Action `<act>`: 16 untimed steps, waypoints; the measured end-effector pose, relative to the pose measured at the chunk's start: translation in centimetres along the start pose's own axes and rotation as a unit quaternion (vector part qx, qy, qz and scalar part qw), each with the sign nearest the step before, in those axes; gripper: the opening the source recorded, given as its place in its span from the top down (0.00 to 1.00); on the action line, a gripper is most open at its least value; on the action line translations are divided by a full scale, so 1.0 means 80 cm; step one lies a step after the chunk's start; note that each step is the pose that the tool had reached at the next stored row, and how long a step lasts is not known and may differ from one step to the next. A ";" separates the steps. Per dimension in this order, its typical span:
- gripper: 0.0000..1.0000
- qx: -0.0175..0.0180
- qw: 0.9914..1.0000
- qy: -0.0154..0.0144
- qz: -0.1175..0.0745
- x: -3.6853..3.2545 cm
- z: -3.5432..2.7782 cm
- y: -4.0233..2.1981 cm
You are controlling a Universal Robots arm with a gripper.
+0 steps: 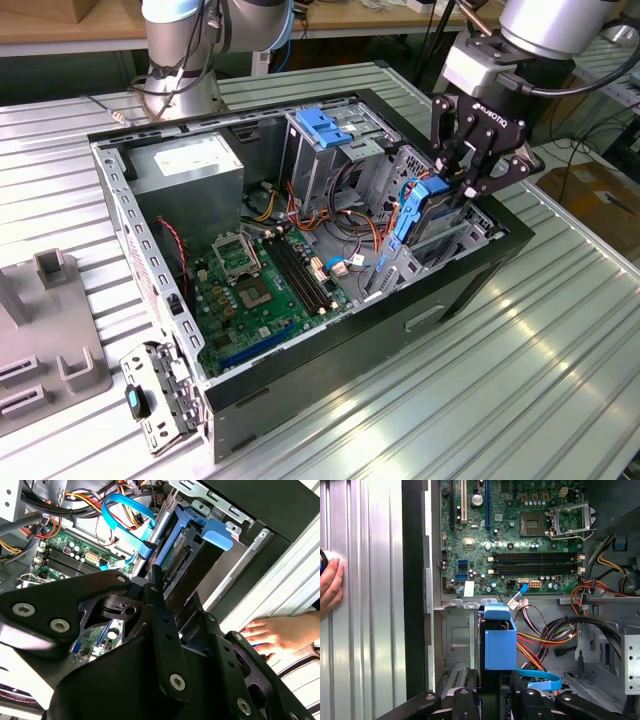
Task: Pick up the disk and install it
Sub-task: 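Insert the disk into the insertion slot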
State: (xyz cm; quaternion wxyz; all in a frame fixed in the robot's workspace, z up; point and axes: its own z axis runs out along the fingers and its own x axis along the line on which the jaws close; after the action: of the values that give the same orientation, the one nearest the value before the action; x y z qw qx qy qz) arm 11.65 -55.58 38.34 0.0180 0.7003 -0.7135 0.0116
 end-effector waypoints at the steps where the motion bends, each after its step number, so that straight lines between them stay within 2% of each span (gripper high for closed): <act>1: 0.65 0.000 1.000 0.000 0.000 -0.0001 0.0012 0.0000; 5: 0.65 0.000 1.000 0.000 0.000 -0.0003 0.0066 0.0000; 13: 0.65 0.000 1.000 0.000 0.000 -0.0004 0.0093 -0.0001; 16: 0.65 0.000 1.000 0.000 0.000 -0.0007 0.0167 -0.0001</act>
State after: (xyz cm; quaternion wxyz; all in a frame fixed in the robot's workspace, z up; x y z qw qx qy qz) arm 11.65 -55.58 37.00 0.0179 0.7003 -0.7135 0.0116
